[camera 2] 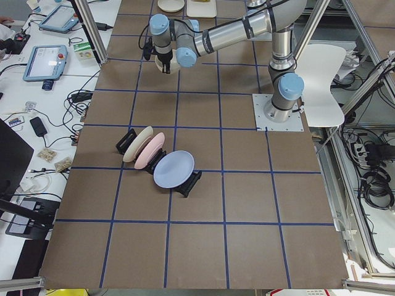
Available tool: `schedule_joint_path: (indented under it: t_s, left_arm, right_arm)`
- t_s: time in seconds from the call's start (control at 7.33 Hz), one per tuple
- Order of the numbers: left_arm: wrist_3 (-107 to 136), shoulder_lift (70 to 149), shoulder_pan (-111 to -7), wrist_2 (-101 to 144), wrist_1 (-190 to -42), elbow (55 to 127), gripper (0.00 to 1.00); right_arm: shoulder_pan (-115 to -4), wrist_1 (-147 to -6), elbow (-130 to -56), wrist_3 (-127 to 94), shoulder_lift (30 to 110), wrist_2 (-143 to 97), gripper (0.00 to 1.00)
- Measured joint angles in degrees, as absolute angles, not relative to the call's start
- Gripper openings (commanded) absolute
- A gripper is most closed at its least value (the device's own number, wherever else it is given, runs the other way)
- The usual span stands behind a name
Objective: Place bowl and put lemon in it
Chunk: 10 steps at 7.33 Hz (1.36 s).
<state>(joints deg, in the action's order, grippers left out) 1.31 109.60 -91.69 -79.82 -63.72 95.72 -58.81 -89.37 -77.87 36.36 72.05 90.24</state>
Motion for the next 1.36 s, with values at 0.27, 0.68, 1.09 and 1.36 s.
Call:
schedule_joint_path:
  t_s: [0.27,0.68,1.09,1.36]
  left_arm:
    - [11.06,112.76,-98.40,-79.78,-56.43,96.70,0.00]
    - [14.25,115.63,-102.99,-80.31,-54.27,97.08,0.42]
    - [13.79,116.51,-102.92,-81.15,-54.09,96.65,0.93]
    - [12.51,113.68,-100.32,-83.10,-54.95,95.94,1.00]
  right_arm:
    - [-59.88,-81.35,-79.17,32.60,80.08,90.05,0.23]
    - [-65.72,-80.03,-83.81,24.85,83.34,89.71,0.21]
    - [-77.78,-84.31,-86.26,7.87,83.01,88.39,0.22]
    - [-87.44,-88.17,-86.34,-3.52,82.37,87.28,0.24]
